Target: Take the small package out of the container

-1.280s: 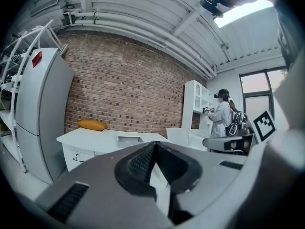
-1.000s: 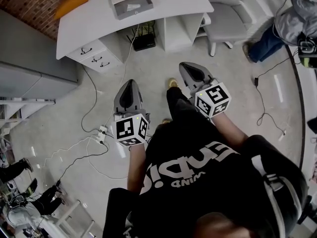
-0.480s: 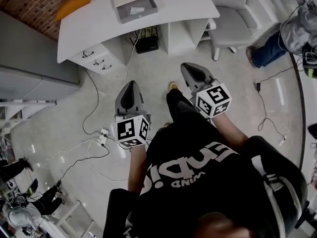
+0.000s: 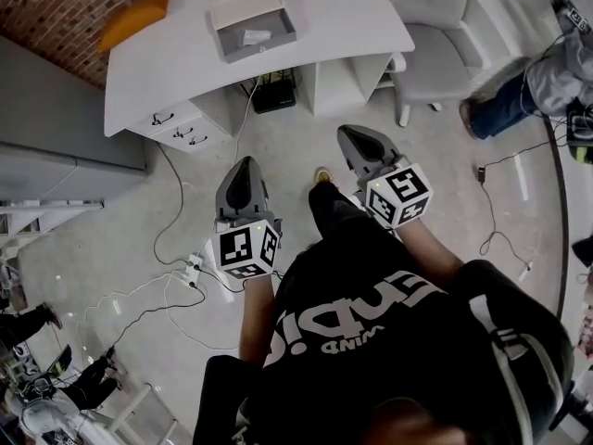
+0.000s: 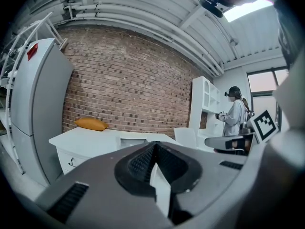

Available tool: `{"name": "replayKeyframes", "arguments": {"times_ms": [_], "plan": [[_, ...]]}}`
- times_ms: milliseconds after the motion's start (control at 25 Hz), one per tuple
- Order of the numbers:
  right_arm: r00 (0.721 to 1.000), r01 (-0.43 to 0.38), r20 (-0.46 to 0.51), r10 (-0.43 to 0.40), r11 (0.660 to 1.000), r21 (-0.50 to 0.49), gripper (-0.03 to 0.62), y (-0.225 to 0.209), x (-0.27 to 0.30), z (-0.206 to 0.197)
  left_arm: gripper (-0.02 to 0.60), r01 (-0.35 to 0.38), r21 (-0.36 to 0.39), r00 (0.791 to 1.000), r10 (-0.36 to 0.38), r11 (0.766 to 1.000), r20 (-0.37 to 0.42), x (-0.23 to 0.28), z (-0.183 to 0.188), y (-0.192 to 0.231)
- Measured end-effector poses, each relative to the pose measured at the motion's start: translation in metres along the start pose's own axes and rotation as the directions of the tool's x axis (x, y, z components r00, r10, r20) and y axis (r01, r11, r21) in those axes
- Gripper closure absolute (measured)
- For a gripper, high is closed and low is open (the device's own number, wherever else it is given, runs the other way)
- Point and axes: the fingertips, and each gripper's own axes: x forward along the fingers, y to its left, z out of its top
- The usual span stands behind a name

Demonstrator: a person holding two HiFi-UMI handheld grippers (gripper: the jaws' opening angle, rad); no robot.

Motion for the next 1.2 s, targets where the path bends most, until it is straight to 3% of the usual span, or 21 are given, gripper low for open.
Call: {"name": "replayKeyframes", "arguments": {"times_ms": [640, 1200], "plan": [[1.000, -0.008, 0.010, 0.007, 0.999, 0.054, 0.594, -0.050, 0.068, 0.018, 0.575, 0.002, -0.002, 1.000, -0.002, 1.000, -0.028, 0.079, 0.024, 0.024], [0.999, -0.031, 0.008, 0.031, 0.999, 0.040, 0.594, -0.112, 0.111, 0.051, 0.575, -0.023, -0.021, 1.000, 0.022, 1.000, -0.015, 0.150, 0.048, 0.022]]}}
